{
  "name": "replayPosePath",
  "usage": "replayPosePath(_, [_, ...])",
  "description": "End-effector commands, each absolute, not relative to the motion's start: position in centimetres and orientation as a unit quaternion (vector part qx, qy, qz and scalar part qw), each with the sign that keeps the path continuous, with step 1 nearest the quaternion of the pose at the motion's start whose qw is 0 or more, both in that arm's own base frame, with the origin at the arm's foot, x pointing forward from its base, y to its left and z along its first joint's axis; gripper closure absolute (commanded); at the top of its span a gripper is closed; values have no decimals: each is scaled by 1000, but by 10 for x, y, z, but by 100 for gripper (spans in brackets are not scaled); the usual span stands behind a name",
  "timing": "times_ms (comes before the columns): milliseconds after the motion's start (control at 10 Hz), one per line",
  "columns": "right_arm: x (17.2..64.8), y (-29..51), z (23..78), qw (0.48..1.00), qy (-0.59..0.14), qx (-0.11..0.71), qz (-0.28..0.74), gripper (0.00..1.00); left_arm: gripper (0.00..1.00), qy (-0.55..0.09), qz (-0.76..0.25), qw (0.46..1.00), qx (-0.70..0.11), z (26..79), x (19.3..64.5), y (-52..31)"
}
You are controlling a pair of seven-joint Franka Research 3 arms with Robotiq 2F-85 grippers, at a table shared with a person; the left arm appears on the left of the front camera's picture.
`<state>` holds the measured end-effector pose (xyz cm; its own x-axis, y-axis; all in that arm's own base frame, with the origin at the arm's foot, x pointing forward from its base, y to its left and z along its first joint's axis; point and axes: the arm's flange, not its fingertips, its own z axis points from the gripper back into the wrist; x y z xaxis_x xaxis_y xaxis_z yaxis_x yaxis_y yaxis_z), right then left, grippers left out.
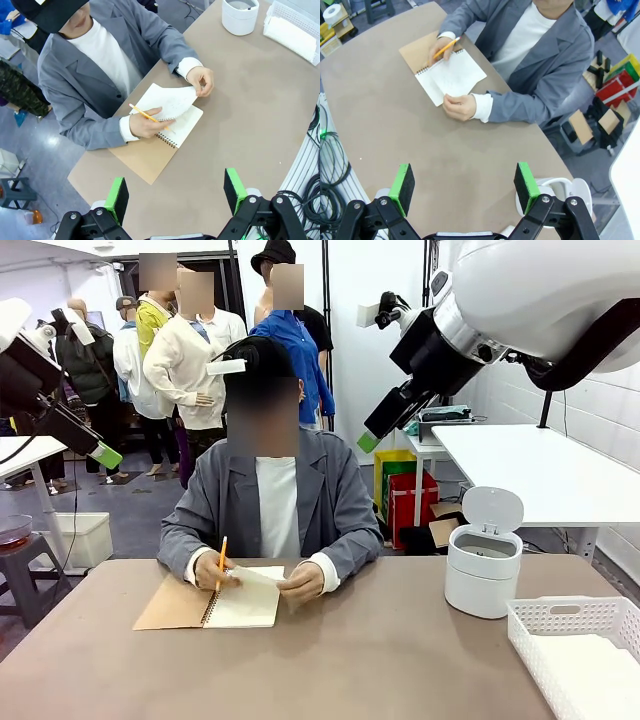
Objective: Sort the paper based on its condition.
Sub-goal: If a person hands you a paper, place it in the Organizing basket , and if it's crumpled, put it in the Trash can.
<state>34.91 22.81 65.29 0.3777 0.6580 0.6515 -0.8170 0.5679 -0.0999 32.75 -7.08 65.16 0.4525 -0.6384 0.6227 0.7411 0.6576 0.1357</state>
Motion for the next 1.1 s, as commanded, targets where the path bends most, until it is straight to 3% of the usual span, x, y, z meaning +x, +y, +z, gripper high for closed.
replayPosePath(0, [350, 227, 652, 821, -330, 119, 450, 0, 0, -332, -406, 848, -79, 653, 326, -70])
replayPosePath(1000, [350, 227, 652, 821, -330, 119, 450, 0, 0, -332, -406, 848, -79, 653, 326, -70])
